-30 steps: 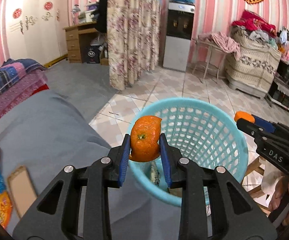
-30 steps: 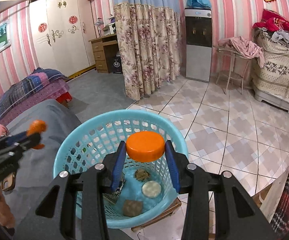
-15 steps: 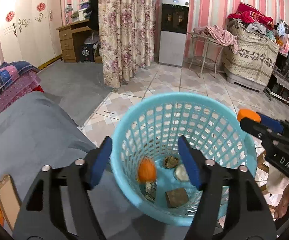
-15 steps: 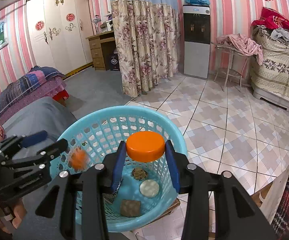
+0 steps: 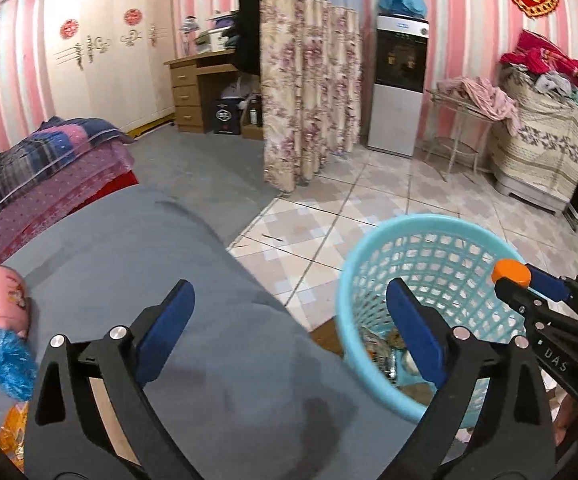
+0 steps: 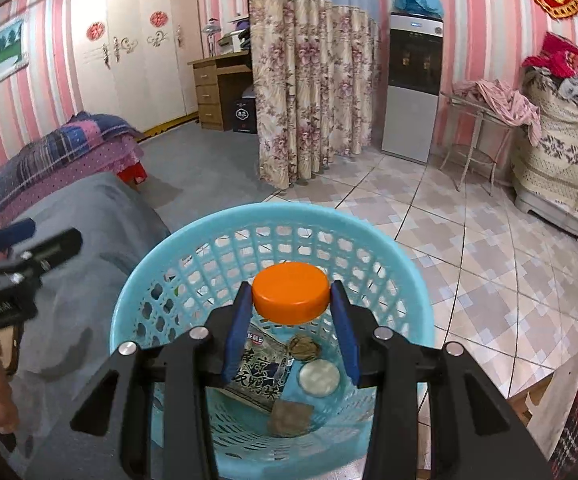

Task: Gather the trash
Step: 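Carry the mandarin to the blue basket and open the left tool while the right tool drops the cap in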

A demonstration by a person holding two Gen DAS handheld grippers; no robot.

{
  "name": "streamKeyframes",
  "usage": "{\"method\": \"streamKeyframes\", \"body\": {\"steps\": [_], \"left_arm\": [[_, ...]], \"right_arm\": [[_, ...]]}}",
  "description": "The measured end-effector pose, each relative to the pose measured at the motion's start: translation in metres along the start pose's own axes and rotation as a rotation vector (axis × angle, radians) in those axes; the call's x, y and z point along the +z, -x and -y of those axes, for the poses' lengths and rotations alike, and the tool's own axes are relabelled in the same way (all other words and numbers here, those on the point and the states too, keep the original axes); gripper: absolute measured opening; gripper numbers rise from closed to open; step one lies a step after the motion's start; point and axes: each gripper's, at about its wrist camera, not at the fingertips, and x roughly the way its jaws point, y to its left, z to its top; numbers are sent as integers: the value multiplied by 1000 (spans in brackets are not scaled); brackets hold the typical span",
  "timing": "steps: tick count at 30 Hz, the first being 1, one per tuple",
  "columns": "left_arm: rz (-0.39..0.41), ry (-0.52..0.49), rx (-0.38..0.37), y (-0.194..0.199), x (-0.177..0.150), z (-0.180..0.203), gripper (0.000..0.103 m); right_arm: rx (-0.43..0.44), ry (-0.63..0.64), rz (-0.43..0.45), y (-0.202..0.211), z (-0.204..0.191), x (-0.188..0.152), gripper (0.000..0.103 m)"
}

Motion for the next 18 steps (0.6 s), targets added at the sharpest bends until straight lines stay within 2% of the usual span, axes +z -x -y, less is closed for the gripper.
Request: {"method": "streamKeyframes", "body": {"steps": [5, 6, 8, 11, 18], "left_arm": [[4, 6, 35, 7, -6, -13, 95], [4, 8, 41, 9, -8, -16, 95], [3, 15, 46, 13, -9, -21, 95], [5, 35, 57, 20, -12, -31, 95], [20, 68, 91, 44, -19, -57, 96]], "right_arm": [[24, 7, 3, -2, -14, 2, 43], [21, 14, 6, -2, -15, 2, 56], [5, 34, 25, 1, -21, 1, 73], [15, 38, 33, 5, -24, 3, 76], [48, 27, 62, 20, -32, 9, 89]]}}
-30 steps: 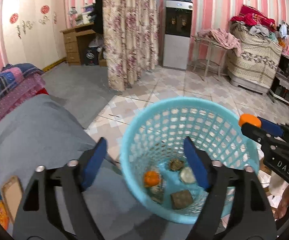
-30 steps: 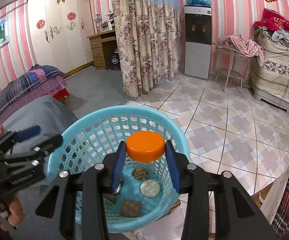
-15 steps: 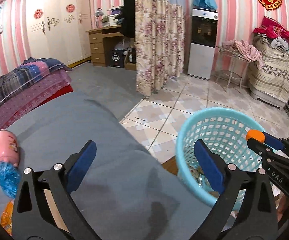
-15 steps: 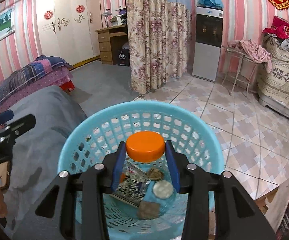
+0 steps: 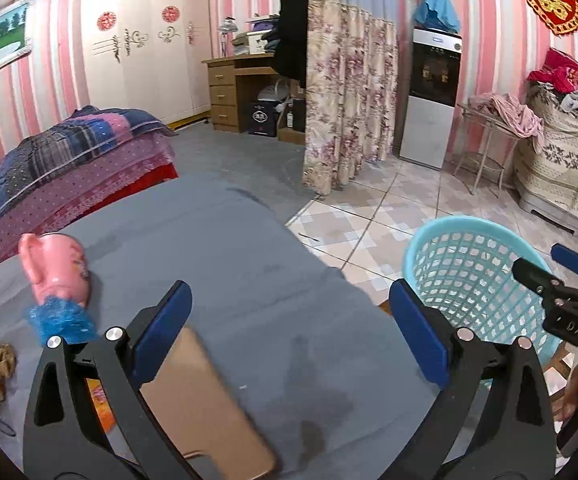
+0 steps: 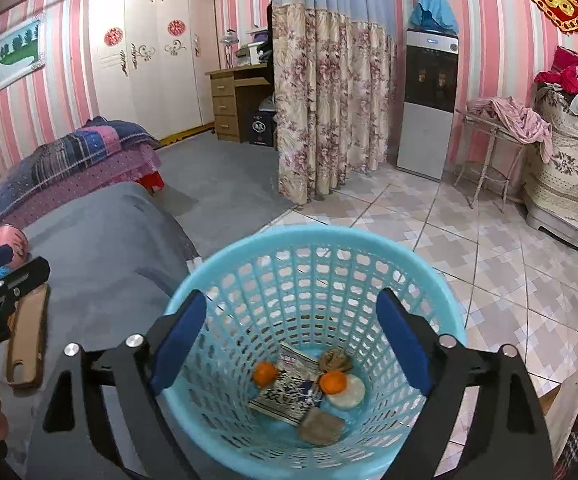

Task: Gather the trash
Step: 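Carry the mandarin to the blue basket and open the left tool while the right tool drops the cap in, then move both open tools back over the table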

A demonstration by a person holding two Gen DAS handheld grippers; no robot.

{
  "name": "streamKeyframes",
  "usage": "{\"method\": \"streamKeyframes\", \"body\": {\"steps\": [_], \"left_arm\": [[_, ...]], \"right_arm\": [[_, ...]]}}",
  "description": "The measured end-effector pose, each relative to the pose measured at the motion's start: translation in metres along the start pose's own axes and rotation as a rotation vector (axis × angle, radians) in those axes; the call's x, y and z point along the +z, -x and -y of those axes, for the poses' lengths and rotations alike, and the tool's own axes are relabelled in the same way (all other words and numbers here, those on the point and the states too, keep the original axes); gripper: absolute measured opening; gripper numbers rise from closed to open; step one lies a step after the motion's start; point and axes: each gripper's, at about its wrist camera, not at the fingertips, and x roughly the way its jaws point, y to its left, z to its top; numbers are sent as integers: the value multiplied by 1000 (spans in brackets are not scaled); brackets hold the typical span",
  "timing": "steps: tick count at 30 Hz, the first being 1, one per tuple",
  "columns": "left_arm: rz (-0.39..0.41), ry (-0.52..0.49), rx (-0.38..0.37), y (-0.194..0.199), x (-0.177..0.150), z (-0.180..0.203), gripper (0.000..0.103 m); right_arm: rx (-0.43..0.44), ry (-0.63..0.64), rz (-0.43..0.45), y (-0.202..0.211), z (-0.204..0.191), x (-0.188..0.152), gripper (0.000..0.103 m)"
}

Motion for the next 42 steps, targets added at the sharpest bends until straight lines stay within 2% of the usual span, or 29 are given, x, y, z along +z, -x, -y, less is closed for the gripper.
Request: {"method": "streamKeyframes", "body": {"steps": [8, 13, 23, 29, 34, 42], "left_arm": [[11, 49, 50, 31, -12, -45, 97], [-1, 90, 76, 48, -25, -75, 97], [-9, 158, 181, 92, -65, -137, 97], [-23, 197, 265, 117, -91, -179, 97], [-40, 228, 312, 134, -116, -209, 97], [-79, 254, 350, 147, -146, -235, 97]], "right_arm": [[58, 40, 34, 20, -34, 0, 97], [118, 78, 31, 28, -67, -3, 97], [211, 217, 65, 50, -138, -19, 98], [286, 245, 60, 58, -170, -29, 98], [305, 280, 41, 58, -191, -39, 98], [339, 335, 20, 57, -220, -53, 98]]}}
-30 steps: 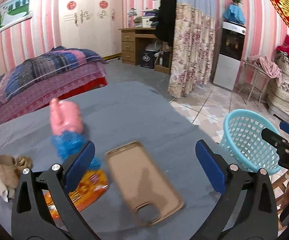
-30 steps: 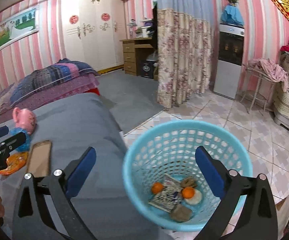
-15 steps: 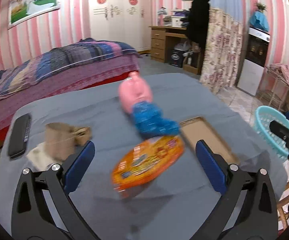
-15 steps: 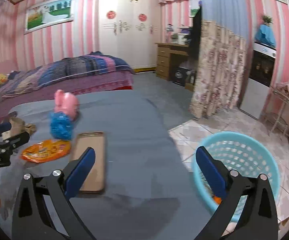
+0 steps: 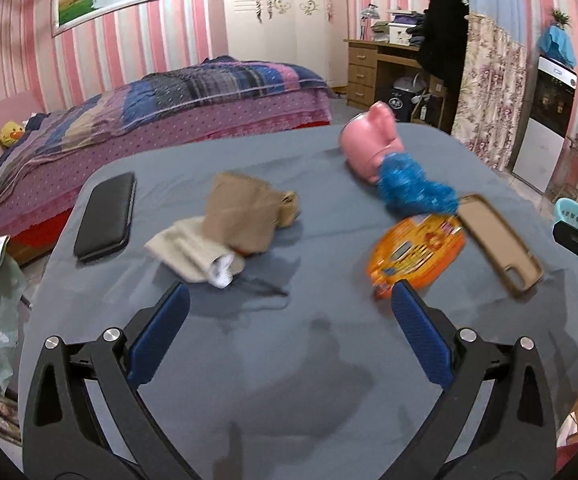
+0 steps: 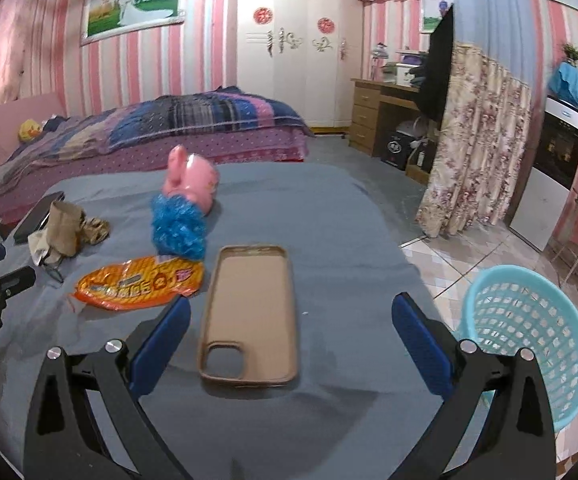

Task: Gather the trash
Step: 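Move both open tools back over the table, then grasp the brown paper tube with the left tool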

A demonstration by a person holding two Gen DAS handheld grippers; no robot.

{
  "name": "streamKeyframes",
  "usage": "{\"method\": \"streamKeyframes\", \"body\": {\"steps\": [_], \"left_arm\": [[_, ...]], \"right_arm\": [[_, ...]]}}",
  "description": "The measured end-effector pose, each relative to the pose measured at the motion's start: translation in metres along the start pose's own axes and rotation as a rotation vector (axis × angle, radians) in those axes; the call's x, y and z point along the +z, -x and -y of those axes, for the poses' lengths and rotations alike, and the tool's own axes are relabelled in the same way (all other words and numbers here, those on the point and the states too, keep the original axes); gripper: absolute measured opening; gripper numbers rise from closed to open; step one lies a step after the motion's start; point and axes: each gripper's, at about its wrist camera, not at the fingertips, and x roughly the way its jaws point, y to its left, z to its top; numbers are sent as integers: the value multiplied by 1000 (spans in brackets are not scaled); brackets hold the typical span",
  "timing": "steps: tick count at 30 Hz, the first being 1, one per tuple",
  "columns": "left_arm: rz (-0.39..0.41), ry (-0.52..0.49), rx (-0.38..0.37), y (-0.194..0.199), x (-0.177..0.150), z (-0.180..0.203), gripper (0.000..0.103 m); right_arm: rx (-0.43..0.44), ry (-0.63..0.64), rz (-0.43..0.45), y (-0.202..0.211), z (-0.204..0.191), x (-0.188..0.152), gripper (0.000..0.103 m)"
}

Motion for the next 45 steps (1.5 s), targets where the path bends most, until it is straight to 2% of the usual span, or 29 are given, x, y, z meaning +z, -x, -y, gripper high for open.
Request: {"method": "streamKeyframes", "body": {"steps": [8, 15, 19, 23, 26, 27, 29, 30, 32, 33, 34, 41, 45], "left_arm": [[-26, 65, 29, -6, -9, -40, 97], [-32, 72, 60, -25, -3, -62, 97], [-12, 81, 41, -33, 13, -70, 97], [29, 49, 35, -42, 40, -70, 97], [26, 49, -12, -52, 54, -64, 97], [23, 46, -27, -57, 58, -61, 93], [3, 27, -50, -69, 63, -54, 80], [-10, 14, -70, -74, 64, -50, 70], [-30, -17, -94, -83, 64, -42, 55], [-37, -34, -80, -87, 63, -39, 42], [-38, -49, -66, -87, 63, -37, 36], [74, -68, -44, -40, 60, -45, 31], [89, -52, -33, -12, 49, -58, 31]], "right_arm": [[54, 38, -57, -17, -34, -10, 98], [76, 156, -81, -23, -71, -20, 98], [73, 149, -93, -25, -73, -22, 98], [71, 123, -100, -29, -70, -21, 98], [70, 101, -105, -33, -67, -19, 98], [70, 97, -107, -34, -67, -19, 98], [67, 92, -112, -35, -66, -20, 98], [67, 91, -114, -36, -66, -20, 98], [67, 92, -115, -36, -66, -20, 98], [67, 92, -115, -36, -66, -20, 98], [67, 93, -116, -36, -66, -20, 98], [67, 106, -118, -37, -68, -20, 98], [89, 112, -110, -34, -77, -16, 98]]}}
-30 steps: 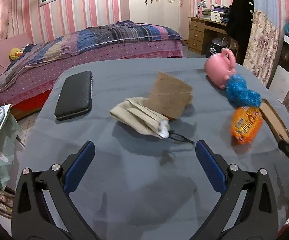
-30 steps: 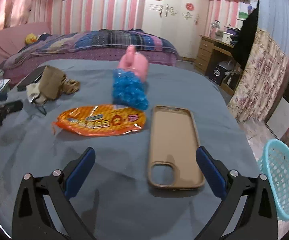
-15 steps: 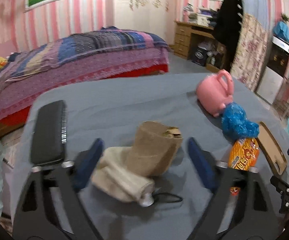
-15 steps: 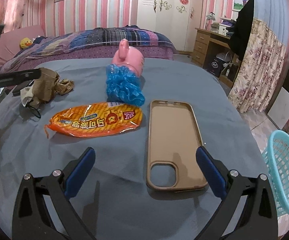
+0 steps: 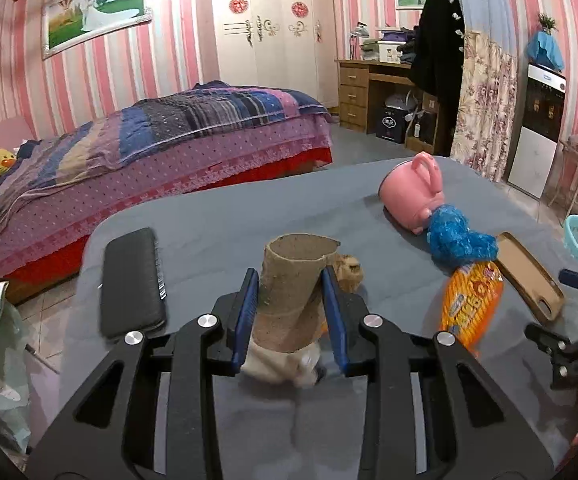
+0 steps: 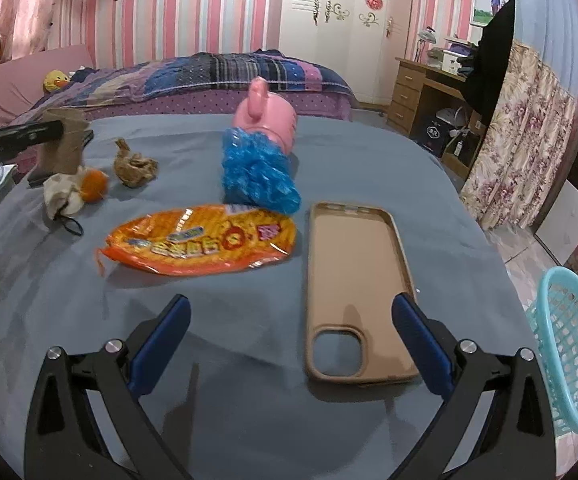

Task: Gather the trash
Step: 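Grasp the brown paper tube with the left tool, then grasp the orange plastic wrapper with the right tool, then carry the tube to the blue basket and release it while the right tool drops the wrapper in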

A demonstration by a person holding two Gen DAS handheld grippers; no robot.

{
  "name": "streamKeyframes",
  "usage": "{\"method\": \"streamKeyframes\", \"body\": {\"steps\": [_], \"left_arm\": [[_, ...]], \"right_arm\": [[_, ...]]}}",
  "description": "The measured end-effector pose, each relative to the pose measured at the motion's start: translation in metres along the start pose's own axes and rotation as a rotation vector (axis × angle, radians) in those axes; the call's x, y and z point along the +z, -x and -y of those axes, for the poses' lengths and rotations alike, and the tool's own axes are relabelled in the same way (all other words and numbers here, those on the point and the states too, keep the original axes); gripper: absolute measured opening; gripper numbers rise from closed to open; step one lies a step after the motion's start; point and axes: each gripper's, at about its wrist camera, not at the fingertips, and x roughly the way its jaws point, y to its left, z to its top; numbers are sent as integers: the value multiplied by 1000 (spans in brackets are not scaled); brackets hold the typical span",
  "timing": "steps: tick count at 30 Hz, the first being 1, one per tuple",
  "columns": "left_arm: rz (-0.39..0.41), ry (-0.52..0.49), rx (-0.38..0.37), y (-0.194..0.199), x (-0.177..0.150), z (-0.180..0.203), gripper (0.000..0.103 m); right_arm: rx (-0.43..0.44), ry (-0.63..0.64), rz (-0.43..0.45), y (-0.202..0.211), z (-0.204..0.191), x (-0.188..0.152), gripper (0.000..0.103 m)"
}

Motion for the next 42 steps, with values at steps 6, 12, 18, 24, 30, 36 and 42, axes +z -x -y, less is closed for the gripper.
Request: {"method": "streamKeyframes", "body": {"steps": [6, 12, 18, 24, 30, 36, 42], "left_arm": [[-34, 45, 32, 22, -28, -24, 31], [-66, 69, 53, 22, -43, -40, 31], [-65, 79, 51, 22, -43, -42, 31], [-46, 68, 56, 28, -36, -34, 31], [-14, 81, 35, 37, -20, -24, 31], [13, 70, -5, 41, -3, 2, 31], [41, 42, -58, 44, 15, 43, 31]], "right_arm": [[77, 63, -25, -10, -35, 8, 98], [76, 165, -50, -29, -77, 19, 84], [96, 222, -85, -41, -93, 27, 35], [163, 173, -44, -21, -78, 32, 7], [214, 72, 33, 15, -46, 42, 5], [203, -11, 98, 54, -5, 42, 5], [163, -72, 132, 77, 36, 33, 4]]}}
